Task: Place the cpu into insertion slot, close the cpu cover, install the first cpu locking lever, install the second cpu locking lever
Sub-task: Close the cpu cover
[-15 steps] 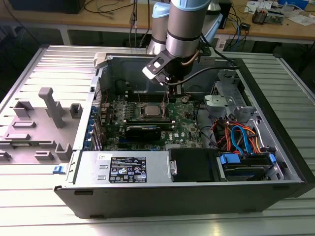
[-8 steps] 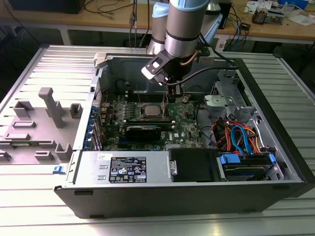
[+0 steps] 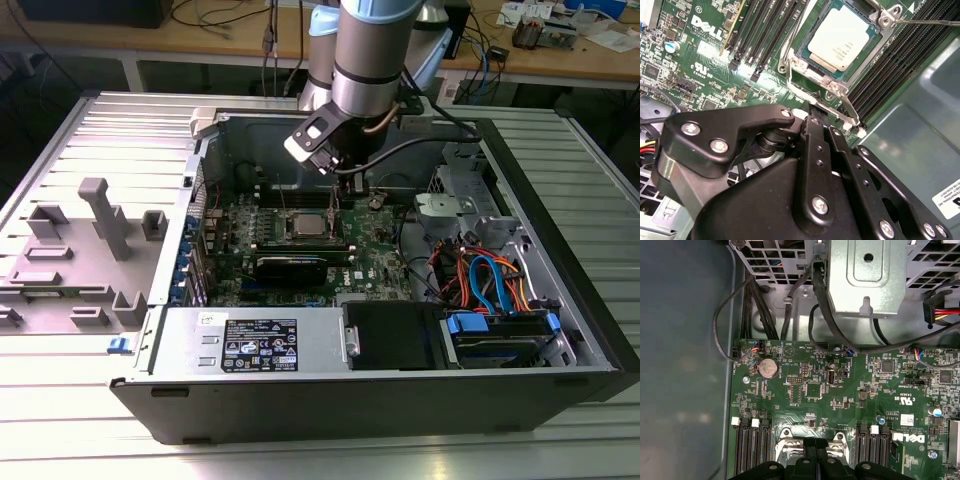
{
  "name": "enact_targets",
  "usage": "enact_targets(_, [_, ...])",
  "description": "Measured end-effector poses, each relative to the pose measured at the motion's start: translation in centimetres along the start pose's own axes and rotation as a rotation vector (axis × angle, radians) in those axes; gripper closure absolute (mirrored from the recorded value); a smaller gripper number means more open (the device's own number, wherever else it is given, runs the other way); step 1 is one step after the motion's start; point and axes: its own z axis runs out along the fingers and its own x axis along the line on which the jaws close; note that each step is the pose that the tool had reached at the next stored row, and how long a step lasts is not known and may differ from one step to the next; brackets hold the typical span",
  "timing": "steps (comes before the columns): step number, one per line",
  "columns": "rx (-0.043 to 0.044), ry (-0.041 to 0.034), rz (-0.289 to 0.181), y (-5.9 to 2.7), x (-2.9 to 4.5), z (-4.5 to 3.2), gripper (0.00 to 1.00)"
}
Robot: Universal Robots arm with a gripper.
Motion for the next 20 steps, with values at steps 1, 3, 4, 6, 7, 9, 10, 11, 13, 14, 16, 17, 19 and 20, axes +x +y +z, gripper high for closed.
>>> enact_targets(1, [0.0001,0.0000,0.000,-0.04,0.00,0.01,0.89])
enact_targets(3, [0.0003,0.0000,0.000,-0.11,0.01,0.03,0.89])
enact_targets(4, [0.0004,0.0000,0.000,-0.13,0.01,0.03,0.89])
enact_targets(6, [0.0005,0.0000,0.000,-0.16,0.01,0.04,0.89])
enact_targets(7, [0.0005,0.0001,0.000,-0.18,0.01,0.05,0.89])
enact_targets(9, [0.0006,0.0000,0.000,-0.21,0.01,0.06,0.89])
enact_targets(10, [0.0006,0.0001,0.000,-0.23,0.01,0.06,0.89])
enact_targets(11, [0.0006,0.0000,0.000,-0.26,0.01,0.06,0.89])
enact_targets(13, [0.0006,0.0001,0.000,-0.34,0.02,0.09,0.89])
enact_targets(14, [0.0006,0.0000,0.000,-0.36,0.02,0.09,0.89])
enact_targets(16, [0.0006,0.0000,0.000,-0.46,0.02,0.12,0.89])
enact_targets(17, [0.0006,0.0000,0.000,-0.53,0.03,0.13,0.89])
enact_targets(19, [0.0005,0.0001,0.000,-0.69,0.03,0.14,0.89])
enact_targets(20, [0.0005,0.0001,0.000,-0.78,0.04,0.15,0.89])
